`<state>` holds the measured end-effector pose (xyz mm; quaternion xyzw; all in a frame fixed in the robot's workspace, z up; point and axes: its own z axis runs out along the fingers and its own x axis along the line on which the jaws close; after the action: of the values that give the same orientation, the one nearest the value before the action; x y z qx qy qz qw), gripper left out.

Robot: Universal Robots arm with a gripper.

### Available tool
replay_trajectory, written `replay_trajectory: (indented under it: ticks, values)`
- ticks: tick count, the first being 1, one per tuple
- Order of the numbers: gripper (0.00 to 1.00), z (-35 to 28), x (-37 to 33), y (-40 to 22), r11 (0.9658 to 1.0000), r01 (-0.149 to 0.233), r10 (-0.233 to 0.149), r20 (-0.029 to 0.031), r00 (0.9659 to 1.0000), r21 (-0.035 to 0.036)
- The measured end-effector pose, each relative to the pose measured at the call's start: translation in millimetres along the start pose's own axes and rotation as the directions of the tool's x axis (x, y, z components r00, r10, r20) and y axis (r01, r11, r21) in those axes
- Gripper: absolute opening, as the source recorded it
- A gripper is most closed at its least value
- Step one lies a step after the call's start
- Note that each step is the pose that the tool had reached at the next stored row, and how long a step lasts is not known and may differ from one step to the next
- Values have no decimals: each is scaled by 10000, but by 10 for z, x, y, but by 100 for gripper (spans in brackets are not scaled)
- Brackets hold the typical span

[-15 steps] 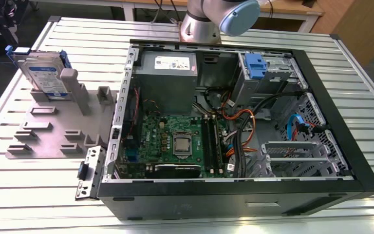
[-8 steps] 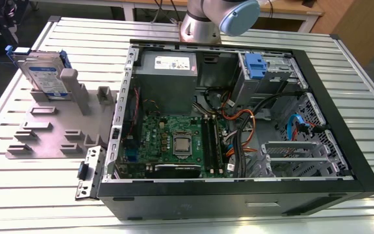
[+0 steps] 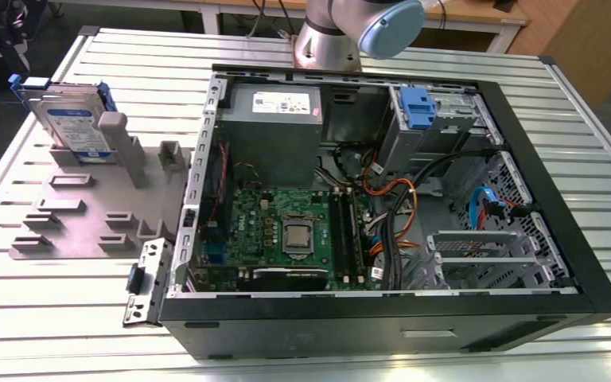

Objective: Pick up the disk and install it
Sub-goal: 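Pick up the disk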

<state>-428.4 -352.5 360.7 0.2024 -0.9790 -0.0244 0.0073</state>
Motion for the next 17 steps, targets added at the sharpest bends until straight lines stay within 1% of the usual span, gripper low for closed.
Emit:
replay_trajectory:
  ticks: [11, 17]
  values:
    - [11, 0, 0, 0, 9993, 372, -372, -18, 9993, 1]
    - [11, 0, 0, 0, 9978, 663, -663, -33, 9978, 2]
